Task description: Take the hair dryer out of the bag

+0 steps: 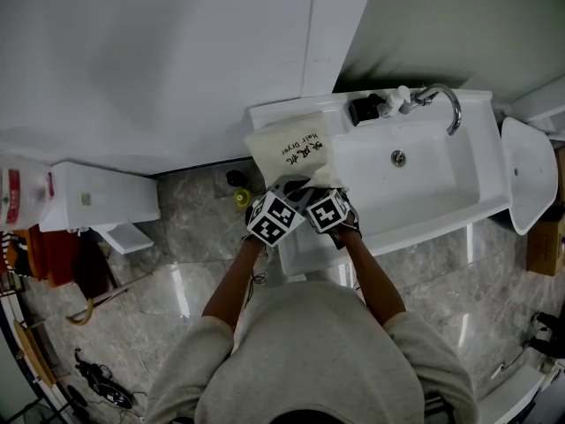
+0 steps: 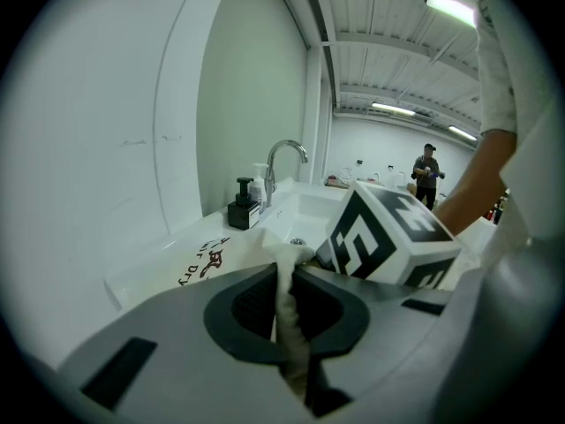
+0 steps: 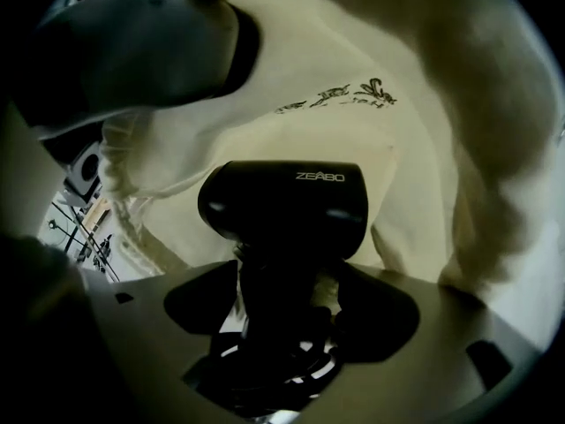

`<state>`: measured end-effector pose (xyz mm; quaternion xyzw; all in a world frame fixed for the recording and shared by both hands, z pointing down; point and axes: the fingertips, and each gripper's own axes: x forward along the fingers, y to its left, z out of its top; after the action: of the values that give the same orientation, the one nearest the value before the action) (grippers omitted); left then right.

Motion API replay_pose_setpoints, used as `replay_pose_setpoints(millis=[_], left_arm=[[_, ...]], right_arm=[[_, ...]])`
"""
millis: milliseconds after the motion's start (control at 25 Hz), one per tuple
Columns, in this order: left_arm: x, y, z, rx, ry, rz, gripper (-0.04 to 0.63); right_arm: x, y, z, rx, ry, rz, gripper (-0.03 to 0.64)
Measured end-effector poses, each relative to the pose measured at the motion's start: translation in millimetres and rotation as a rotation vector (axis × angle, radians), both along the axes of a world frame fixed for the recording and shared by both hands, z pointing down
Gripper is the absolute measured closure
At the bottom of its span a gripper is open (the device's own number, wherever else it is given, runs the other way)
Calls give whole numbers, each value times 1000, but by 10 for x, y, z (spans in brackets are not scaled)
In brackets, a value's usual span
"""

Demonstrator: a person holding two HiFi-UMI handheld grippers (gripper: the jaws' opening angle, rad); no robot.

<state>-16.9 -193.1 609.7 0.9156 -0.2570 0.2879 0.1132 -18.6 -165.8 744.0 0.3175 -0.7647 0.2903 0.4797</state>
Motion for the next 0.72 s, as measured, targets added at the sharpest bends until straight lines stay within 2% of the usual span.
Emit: replay_pose_setpoints(millis=[240, 360, 520, 720], left_arm=[[-72, -48, 13, -19, 26, -28, 577], [-59, -27, 8, -21, 31, -26, 577], [-77, -27, 11, -20, 34, -31, 577], [-102, -22, -5, -14, 30, -42, 578]], right_arm=[[-31, -2, 26, -8, 34, -15, 275], [-44, 19, 4, 4, 25, -33, 296], [-79, 57, -13, -28, 29, -80, 339], [-96, 61, -68, 27, -10, -83, 378]])
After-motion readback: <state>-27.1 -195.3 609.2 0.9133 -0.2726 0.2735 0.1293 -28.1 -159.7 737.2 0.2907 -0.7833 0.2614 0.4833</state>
